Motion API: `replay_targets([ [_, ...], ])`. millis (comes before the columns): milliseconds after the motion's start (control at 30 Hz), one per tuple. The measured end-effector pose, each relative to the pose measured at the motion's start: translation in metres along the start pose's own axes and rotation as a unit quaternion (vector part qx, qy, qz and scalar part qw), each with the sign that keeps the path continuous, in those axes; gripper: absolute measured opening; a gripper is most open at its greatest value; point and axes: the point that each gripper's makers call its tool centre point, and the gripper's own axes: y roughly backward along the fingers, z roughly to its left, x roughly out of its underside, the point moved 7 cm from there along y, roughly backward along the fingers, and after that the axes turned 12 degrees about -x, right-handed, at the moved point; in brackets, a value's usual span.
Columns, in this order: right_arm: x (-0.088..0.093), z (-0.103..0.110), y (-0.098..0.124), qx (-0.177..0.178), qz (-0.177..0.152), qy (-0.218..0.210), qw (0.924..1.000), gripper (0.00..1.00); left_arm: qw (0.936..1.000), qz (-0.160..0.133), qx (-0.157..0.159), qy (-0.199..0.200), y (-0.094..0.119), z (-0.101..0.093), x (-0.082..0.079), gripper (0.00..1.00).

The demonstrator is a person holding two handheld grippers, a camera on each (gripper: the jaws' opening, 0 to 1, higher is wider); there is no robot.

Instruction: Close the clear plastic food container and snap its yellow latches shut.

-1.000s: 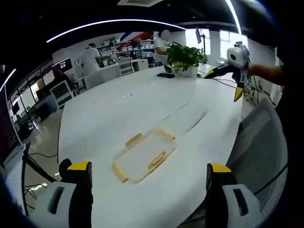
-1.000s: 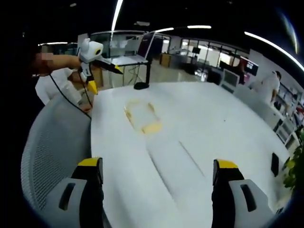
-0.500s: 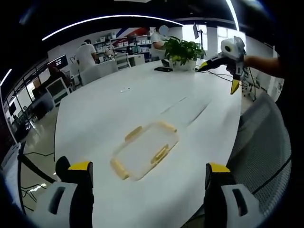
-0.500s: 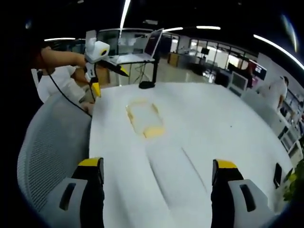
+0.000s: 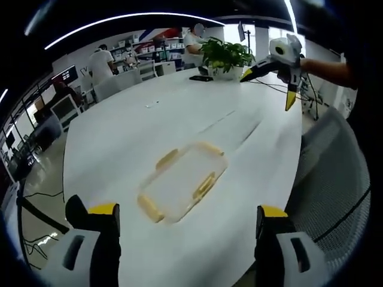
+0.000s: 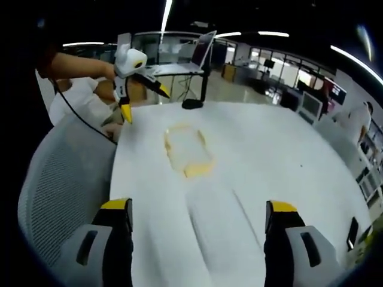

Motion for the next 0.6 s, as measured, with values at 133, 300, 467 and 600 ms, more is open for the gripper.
replay_targets([
  [133, -0.001, -0.002, -0.006, -0.007, 0.008, 0.005, 0.9999, 0.88, 0.9999, 0.007, 0.007, -0.011, -0.004, 0.001, 0.002, 0.90],
  [300, -0.002, -0.007, -0.015, -0.011, 0.020, 0.014, 0.9996, 0.85, 0.9995, 0.012, 0.014, -0.027, -0.010, 0.004, 0.003, 0.85],
  [467, -0.003, -0.011, -0.023, -0.021, 0.030, 0.022, 0.9991, 0.83, 0.9987, 0.018, 0.022, -0.043, -0.017, 0.009, 0.002, 0.82],
  [600, -0.005, -0.014, -0.028, -0.027, 0.035, 0.027, 0.9987, 0.81, 0.9978, 0.025, 0.029, -0.054, -0.024, 0.014, 0.002, 0.79],
])
